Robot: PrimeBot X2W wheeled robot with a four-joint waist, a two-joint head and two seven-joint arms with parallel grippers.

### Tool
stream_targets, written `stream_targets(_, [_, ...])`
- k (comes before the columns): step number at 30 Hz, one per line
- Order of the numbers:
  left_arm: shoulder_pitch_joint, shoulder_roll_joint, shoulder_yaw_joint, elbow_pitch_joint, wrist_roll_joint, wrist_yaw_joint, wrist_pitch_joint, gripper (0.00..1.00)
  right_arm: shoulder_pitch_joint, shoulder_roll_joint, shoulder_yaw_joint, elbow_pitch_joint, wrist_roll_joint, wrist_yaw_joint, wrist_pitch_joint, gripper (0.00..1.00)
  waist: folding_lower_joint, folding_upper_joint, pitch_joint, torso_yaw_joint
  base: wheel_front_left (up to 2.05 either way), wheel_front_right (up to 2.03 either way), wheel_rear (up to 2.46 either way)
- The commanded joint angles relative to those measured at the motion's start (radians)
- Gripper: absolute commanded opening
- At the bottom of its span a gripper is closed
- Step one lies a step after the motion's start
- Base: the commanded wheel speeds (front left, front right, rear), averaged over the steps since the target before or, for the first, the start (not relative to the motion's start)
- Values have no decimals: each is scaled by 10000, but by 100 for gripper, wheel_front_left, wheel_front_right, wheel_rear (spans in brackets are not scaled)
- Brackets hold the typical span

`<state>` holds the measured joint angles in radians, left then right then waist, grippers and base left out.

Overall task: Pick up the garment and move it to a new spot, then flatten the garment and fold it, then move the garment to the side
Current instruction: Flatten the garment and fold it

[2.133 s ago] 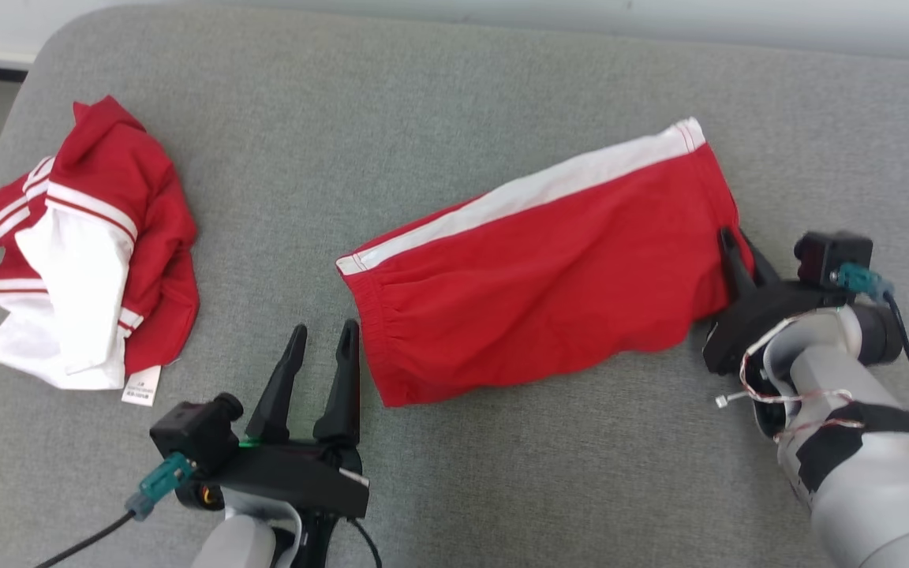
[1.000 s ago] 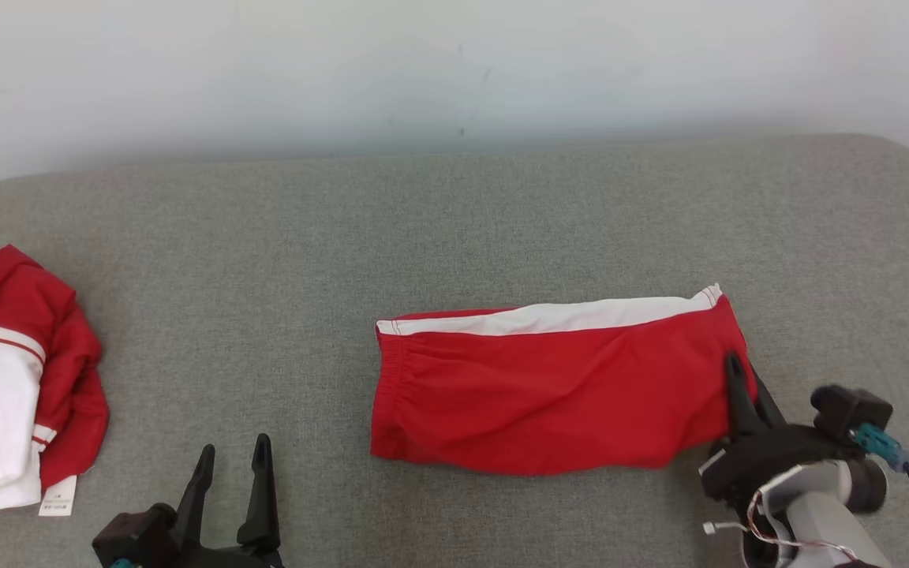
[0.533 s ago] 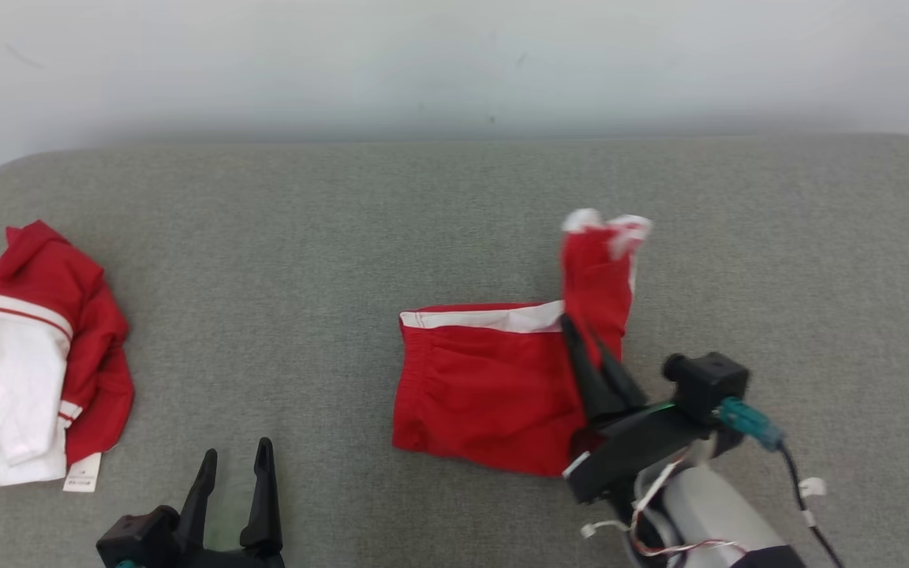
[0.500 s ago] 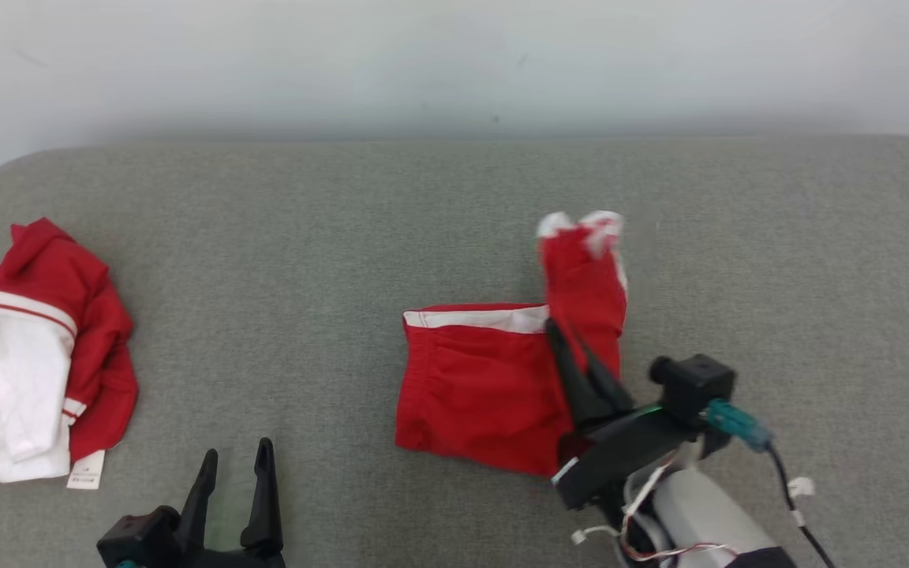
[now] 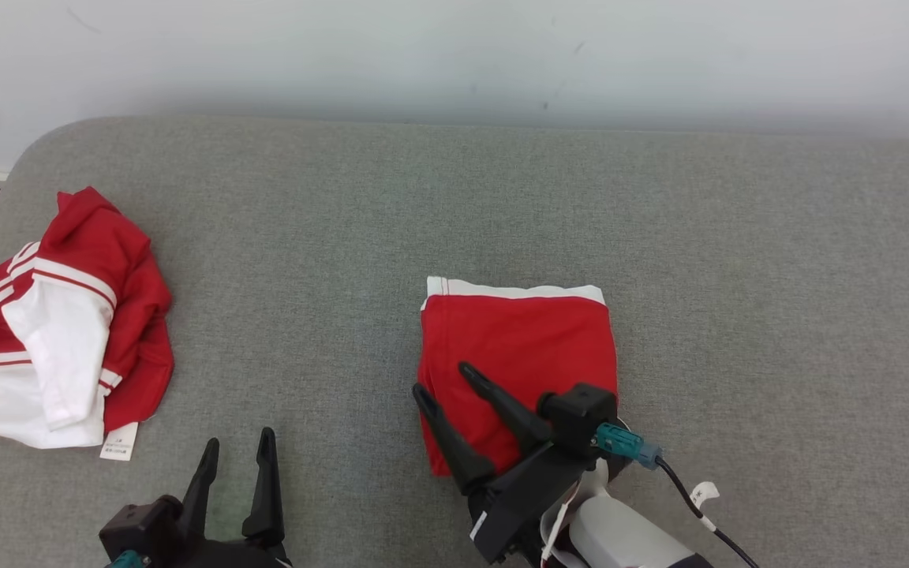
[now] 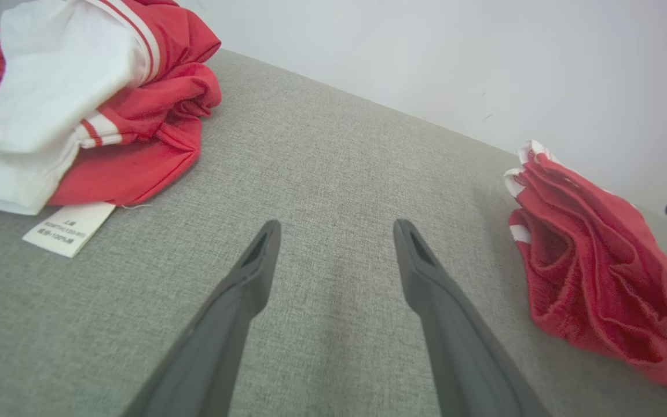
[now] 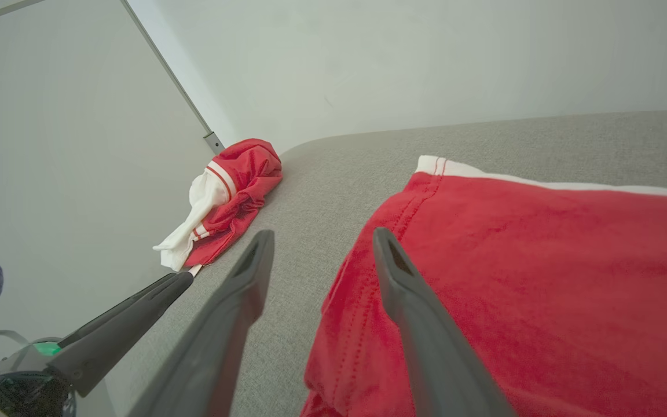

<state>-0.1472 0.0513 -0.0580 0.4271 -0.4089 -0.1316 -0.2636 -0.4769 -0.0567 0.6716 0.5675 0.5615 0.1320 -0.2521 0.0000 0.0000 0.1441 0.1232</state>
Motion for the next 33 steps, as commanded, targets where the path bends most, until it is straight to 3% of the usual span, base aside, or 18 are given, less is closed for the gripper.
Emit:
stream_targets(1, [-59, -10, 42, -14, 89, 21, -16, 100, -168, 44, 79, 39, 115, -22, -72, 100, 0, 0, 9, -13, 0, 0, 0])
stream_targets(4, [38, -11, 192, -23, 335, 21, -15, 100, -177, 36, -346, 151, -8, -22, -127, 100, 0, 0, -27, -140, 0, 0, 0])
stream_targets(11, [203, -13, 691, -104, 890, 21, -16, 100, 988, -18, -4041, -675, -2616, -23, -125, 100, 0, 0, -114, -654, 0, 0, 0])
stream_targets(18, [222, -10, 906, -177, 1107, 21, -16, 100, 2233, 41, -6248, -1201, -3990, -23, -124, 100, 0, 0, -146, -1027, 0, 0, 0])
stream_targets(23, [334, -10, 1020, -251, 1427, 21, -15, 100, 2803, 69, -6871, -1494, -4553, -23, -126, 100, 0, 0, -236, -1206, 0, 0, 0])
stream_targets(33, [678, -11, 1188, -459, 1833, 21, -15, 100, 3144, 64, -7119, -1738, -4438, -23, -127, 100, 0, 0, -586, -1356, 0, 0, 0])
